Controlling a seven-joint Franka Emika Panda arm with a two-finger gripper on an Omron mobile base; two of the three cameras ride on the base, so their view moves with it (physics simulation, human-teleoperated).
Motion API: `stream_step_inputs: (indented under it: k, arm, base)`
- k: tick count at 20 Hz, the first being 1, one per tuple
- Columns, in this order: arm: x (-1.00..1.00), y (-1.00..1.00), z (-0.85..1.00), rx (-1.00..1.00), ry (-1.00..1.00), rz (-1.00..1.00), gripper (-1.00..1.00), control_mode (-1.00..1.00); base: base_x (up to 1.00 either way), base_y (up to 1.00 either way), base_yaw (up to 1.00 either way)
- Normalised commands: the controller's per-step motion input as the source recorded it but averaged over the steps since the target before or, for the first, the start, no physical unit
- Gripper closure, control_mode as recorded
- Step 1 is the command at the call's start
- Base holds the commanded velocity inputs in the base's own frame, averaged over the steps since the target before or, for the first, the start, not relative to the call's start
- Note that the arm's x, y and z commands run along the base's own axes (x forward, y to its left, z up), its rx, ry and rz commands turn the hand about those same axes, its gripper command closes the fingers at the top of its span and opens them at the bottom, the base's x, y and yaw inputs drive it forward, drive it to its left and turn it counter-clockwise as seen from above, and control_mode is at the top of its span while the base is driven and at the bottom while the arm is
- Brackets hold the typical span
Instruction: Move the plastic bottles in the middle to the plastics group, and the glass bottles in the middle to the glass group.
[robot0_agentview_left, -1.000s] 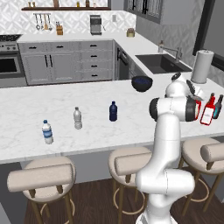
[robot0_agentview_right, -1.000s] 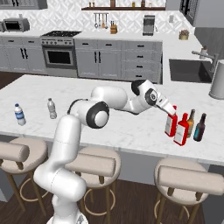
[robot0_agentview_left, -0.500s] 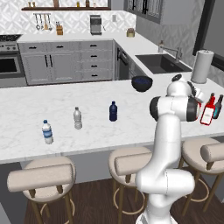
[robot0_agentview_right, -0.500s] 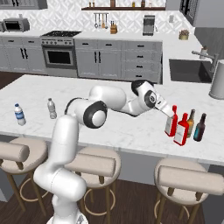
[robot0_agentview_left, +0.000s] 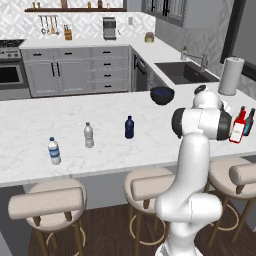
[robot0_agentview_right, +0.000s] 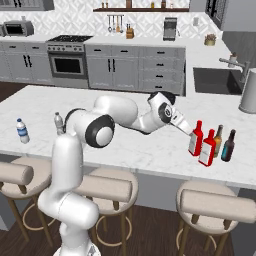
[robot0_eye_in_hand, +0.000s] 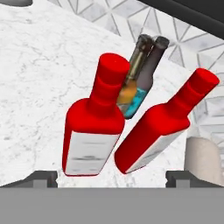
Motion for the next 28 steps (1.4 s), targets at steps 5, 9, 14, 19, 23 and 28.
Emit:
stream_step_inputs:
  k: [5, 9, 14, 19, 23, 28]
  arm:
    - [-0.6, 0.38, 0.12, 0.0, 0.04, 0.33, -1.0, -1.0]
    - [-0.53, 0.52, 0.2, 0.0, 0.04, 0.51, -1.0, -1.0]
    - [-0.32, 0.6, 0.38, 0.0, 0.1, 0.57, -1.0, -1.0]
    - [-0.12, 0.6, 0.46, 0.0, 0.2, 0.54, -1.0, -1.0]
    - [-0.02, 0.55, 0.5, 0.0, 0.24, 0.51, -1.0, -1.0]
    - [-0.03, 0.43, 0.58, 0.08, 0.2, 0.29, -1.0, -1.0]
  base:
    - [0.0, 0.0, 0.0]
    - [0.0, 0.0, 0.0]
    - [0.0, 0.0, 0.0]
    - [0.0, 0.0, 0.0]
    - [0.0, 0.0, 0.0]
    - [0.0, 0.0, 0.0]
